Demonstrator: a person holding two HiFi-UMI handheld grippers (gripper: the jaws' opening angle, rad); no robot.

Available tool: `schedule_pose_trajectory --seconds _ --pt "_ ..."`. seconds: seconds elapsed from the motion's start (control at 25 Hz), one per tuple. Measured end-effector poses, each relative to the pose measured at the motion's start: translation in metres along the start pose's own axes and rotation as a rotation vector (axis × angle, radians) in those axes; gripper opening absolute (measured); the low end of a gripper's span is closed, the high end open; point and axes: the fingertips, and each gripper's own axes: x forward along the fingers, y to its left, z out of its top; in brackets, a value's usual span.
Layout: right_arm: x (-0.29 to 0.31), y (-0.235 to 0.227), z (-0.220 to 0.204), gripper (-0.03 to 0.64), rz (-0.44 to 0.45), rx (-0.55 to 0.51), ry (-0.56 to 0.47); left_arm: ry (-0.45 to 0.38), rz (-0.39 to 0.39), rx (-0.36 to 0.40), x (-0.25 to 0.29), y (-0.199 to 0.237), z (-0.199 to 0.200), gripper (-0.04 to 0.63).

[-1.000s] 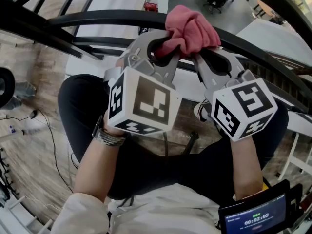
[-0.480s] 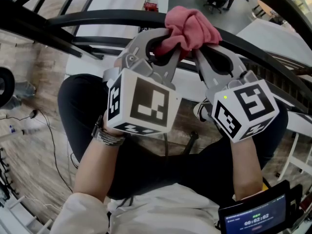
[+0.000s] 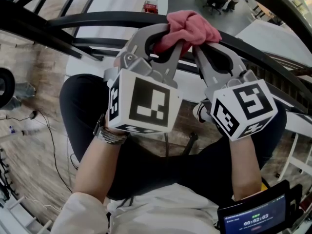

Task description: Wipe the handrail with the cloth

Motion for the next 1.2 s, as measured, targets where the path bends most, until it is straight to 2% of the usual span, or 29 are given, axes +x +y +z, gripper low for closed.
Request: schedule_pose_trajectory --seconds 0.16,0.6,1.2 --pt "0.000 -0.004 0.001 0.002 -0.015 0.007 -0.008 -0.027 0.013 -0.006 0.005 0.007 0.008 0.029" --pt "0.003 -0.004 0.001 0.002 -0.027 0.018 -0.007 0.011 0.020 -0.076 0.013 0.012 0.006 0.029" --pt "-0.008 -0.010 0.003 0.002 -0.041 0.038 -0.009 0.036 0.026 -0.077 0.014 0.004 0.008 0.029"
